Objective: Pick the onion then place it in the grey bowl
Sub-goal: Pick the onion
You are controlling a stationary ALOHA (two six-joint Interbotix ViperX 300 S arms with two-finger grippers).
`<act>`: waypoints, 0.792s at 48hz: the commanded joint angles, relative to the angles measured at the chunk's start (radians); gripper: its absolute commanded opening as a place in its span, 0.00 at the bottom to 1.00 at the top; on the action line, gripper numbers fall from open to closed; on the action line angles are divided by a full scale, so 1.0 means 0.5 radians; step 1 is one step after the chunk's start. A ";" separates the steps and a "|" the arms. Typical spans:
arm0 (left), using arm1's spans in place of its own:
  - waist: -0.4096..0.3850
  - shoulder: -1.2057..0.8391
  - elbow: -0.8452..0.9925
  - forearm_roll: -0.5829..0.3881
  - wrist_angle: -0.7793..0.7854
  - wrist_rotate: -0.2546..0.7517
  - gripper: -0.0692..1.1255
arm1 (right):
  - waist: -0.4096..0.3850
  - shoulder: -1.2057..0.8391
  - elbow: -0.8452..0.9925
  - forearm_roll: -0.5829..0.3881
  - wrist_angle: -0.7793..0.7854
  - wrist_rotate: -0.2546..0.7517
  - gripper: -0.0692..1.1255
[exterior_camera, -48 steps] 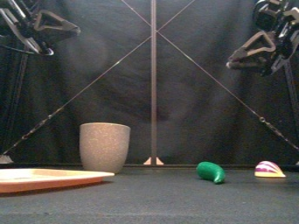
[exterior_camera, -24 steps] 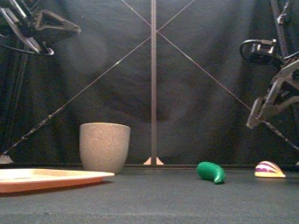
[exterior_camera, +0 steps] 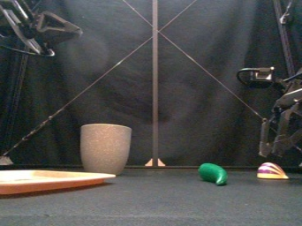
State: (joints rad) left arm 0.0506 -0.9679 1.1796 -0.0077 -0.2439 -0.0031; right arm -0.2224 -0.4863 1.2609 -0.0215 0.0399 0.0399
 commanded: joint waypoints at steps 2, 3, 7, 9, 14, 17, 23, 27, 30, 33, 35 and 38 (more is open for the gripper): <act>0.003 0.003 -0.058 0.000 -0.012 0.003 0.05 | -0.034 0.138 -0.034 -0.006 -0.092 -0.009 0.90; 0.003 0.003 -0.058 0.000 -0.009 0.003 0.05 | -0.037 0.160 -0.037 -0.009 -0.098 -0.006 0.90; 0.003 0.003 -0.058 0.000 -0.012 0.003 0.05 | -0.064 0.261 -0.058 -0.034 -0.123 -0.006 0.90; 0.003 0.003 -0.055 0.000 -0.009 0.003 0.05 | -0.067 0.295 -0.067 -0.043 -0.120 -0.006 0.90; 0.003 0.003 -0.058 0.000 -0.009 0.003 0.05 | -0.074 0.362 -0.077 -0.058 -0.120 -0.006 0.89; 0.003 0.003 -0.055 0.000 -0.012 0.003 0.05 | -0.074 0.377 -0.077 -0.064 -0.117 -0.003 0.89; 0.000 0.003 -0.052 0.000 -0.009 0.003 0.05 | -0.074 0.374 -0.083 -0.067 -0.067 0.000 0.87; 0.003 0.003 -0.052 0.000 -0.009 0.003 0.05 | -0.074 0.359 -0.086 -0.058 -0.028 0.000 0.84; 0.000 0.003 -0.049 0.000 -0.009 0.003 0.05 | -0.074 0.350 -0.086 -0.055 -0.018 0.000 0.81; 0.003 0.003 -0.046 0.000 -0.012 0.003 0.05 | -0.074 0.344 -0.095 -0.055 -0.018 0.000 0.77; 0.000 0.003 -0.043 0.000 -0.012 0.003 0.05 | -0.074 0.341 -0.101 -0.055 -0.018 0.000 0.75; 0.000 0.003 -0.040 0.000 -0.012 0.003 0.05 | -0.074 0.337 -0.126 -0.061 -0.018 0.000 0.72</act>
State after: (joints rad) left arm 0.0522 -0.9679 1.1796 -0.0077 -0.2439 -0.0015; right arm -0.2546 -0.2991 1.2241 -0.0506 0.0337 0.0383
